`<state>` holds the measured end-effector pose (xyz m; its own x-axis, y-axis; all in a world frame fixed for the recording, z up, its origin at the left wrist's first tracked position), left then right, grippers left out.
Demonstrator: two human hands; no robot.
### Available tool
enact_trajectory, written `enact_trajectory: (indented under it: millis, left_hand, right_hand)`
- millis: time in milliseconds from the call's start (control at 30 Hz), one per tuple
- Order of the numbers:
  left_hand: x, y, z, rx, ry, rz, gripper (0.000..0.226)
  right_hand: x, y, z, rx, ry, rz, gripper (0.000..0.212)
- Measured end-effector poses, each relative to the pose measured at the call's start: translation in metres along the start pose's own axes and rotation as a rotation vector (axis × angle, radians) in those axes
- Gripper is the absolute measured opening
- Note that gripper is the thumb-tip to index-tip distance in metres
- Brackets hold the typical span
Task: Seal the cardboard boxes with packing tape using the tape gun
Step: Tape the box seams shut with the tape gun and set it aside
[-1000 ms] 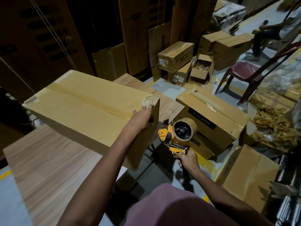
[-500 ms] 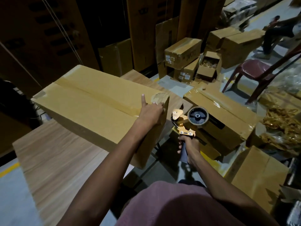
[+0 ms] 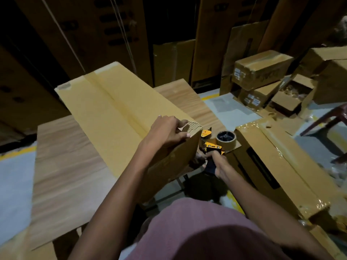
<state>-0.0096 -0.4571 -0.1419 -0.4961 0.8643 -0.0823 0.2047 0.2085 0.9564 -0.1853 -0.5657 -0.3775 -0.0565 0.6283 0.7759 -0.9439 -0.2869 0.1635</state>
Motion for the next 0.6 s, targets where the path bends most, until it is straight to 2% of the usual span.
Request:
enact_trajectory:
  millis: [100, 200, 333, 400, 433, 467, 533, 567, 600]
  left_hand:
    - [0.014, -0.007, 0.008, 0.103, 0.099, -0.038, 0.055]
    - [0.040, -0.011, 0.006, 0.194, 0.115, -0.130, 0.061]
    - [0.080, -0.013, 0.015, 0.020, 0.182, -0.215, 0.079]
    - [0.092, -0.014, 0.023, -0.080, 0.228, -0.220, 0.078]
    - [0.096, -0.014, 0.025, -0.122, 0.244, -0.234, 0.077]
    - [0.098, -0.014, 0.026, -0.161, 0.257, -0.253, 0.077]
    - [0.100, -0.019, 0.029, -0.263, 0.290, -0.254, 0.085]
    - [0.102, -0.021, 0.032, -0.315, 0.321, -0.248, 0.091]
    - [0.105, -0.022, 0.036, -0.348, 0.367, -0.254, 0.096]
  right_hand:
    - [-0.018, -0.015, 0.012, 0.102, -0.012, 0.058, 0.025]
    - [-0.011, -0.034, 0.024, 0.162, -0.025, 0.138, 0.013]
    - [-0.011, -0.058, 0.031, 0.321, -0.045, 0.257, 0.022]
    - [-0.029, -0.066, 0.033, 0.369, 0.000, 0.246, 0.017]
    - [-0.051, -0.071, 0.030, 0.362, 0.041, 0.229, 0.024]
    - [-0.092, -0.079, 0.022, 0.316, 0.065, 0.188, 0.048]
    - [-0.109, -0.077, 0.020, 0.235, 0.059, 0.090, 0.100]
    - [-0.100, -0.072, 0.029, 0.197, 0.111, 0.030, 0.107]
    - [-0.071, -0.067, 0.047, 0.176, 0.191, 0.013, 0.104]
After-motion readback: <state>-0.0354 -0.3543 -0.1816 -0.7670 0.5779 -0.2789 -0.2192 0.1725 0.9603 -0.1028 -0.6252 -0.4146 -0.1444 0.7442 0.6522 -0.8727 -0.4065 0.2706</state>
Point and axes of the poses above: each hand's wrist, its own x-axis away from the middle knuckle, its own y-axis out of the back of the hand, z = x × y, the point moved 9 cm from there along -x, towards the middle knuckle, and after that the axes turned 13 degrees about -z, right-handed, at the moved point
